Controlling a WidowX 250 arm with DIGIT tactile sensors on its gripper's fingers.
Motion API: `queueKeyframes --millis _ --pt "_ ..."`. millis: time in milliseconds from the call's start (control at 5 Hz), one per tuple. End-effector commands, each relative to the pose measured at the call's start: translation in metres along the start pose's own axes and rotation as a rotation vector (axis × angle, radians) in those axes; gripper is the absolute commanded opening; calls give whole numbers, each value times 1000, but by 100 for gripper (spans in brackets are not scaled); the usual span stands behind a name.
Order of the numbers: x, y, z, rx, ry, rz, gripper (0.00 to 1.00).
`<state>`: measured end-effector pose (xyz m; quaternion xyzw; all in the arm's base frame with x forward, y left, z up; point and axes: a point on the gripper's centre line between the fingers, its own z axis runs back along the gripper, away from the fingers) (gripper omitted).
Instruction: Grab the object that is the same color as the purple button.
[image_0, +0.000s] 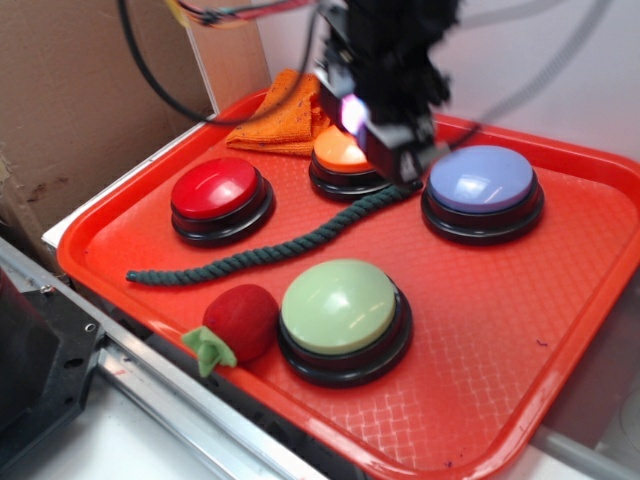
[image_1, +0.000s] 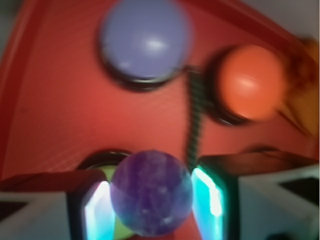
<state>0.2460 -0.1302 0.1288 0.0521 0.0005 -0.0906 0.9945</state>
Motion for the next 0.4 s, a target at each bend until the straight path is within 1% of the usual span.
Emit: queueKeyframes --millis 0,200 --pt "-25 41 42 -90 -119 275 0" --pt "-24 51 39 -131 -94 272 0"
